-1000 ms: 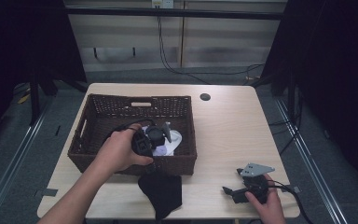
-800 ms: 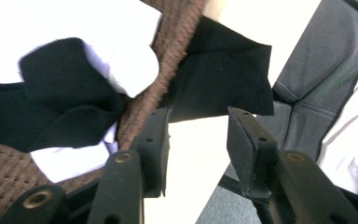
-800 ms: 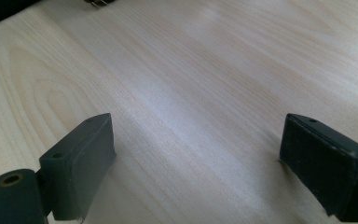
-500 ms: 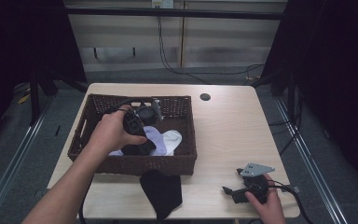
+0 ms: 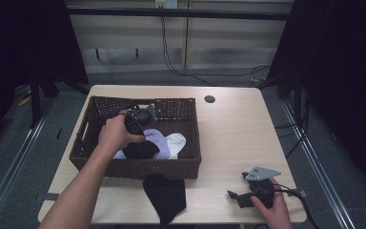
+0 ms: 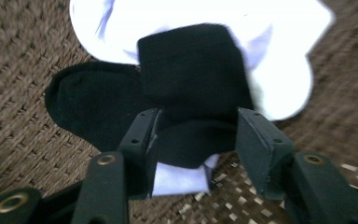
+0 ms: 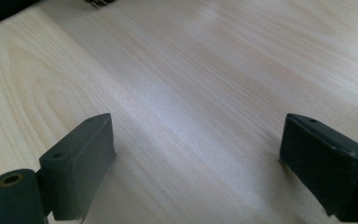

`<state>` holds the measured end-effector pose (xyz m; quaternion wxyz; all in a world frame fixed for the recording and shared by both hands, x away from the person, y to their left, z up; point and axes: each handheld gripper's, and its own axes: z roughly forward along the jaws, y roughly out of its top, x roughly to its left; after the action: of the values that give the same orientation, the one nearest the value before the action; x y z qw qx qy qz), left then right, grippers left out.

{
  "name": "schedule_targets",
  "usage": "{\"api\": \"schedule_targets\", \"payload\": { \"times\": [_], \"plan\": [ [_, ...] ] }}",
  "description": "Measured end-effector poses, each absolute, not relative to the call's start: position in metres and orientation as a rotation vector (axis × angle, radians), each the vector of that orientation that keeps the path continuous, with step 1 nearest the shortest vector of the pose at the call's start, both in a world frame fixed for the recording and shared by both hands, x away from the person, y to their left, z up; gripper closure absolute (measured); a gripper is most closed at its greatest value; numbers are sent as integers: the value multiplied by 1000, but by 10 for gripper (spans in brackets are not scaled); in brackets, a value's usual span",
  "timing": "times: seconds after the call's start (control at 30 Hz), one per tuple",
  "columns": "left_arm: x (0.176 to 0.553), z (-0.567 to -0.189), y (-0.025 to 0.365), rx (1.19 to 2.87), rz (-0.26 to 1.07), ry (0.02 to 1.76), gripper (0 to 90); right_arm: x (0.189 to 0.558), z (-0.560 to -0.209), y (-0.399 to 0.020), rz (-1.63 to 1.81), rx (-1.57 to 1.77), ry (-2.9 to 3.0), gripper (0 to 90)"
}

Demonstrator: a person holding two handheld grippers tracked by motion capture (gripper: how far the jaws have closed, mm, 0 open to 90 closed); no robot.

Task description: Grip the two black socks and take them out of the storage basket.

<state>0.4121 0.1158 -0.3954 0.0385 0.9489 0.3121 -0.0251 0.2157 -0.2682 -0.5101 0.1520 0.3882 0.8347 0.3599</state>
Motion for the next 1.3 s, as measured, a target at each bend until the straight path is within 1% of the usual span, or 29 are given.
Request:
{"api": "schedule_targets", "payload": {
  "times": [0.13,0.23,0.37,0.43,0.5,0.53,0.57,0.63,0.7,0.77,0.93,1.13,1.3],
  "plan": [
    [418,-413,123,2902,-121,1004,467,216,-510,-268,1033,1111,2395,95],
    [421,-422,127,2906,-128,1028,448,216,-510,-268,1033,1111,2395,95],
    [421,-432,127,2911,-134,1033,448,216,-510,-268,1032,1116,2396,95],
    [420,-437,126,2943,-139,1010,452,216,-510,-268,1032,1116,2396,95],
    [420,-441,125,2952,-144,1000,490,216,-510,-268,1032,1115,2396,95],
    [419,-442,126,2959,-149,1010,539,216,-510,-268,1032,1116,2396,95],
    [419,-443,126,2962,-164,1019,625,215,-510,-268,1032,1116,2396,95],
    [420,-442,128,2949,-177,1023,744,215,-510,-268,1032,1116,2396,95],
    [420,-440,130,2941,-189,1038,818,216,-510,-268,1032,1116,2396,95],
    [420,-438,131,2941,-204,1049,838,216,-510,-268,1032,1115,2396,95],
    [420,-428,133,2923,-194,1050,851,216,-510,-268,1032,1115,2396,95],
    [418,-401,133,2890,-155,1065,853,216,-510,-268,1032,1116,2396,95],
    [418,-379,133,2909,-114,1039,855,216,-510,-268,1033,1112,2395,95]
  ]
}}
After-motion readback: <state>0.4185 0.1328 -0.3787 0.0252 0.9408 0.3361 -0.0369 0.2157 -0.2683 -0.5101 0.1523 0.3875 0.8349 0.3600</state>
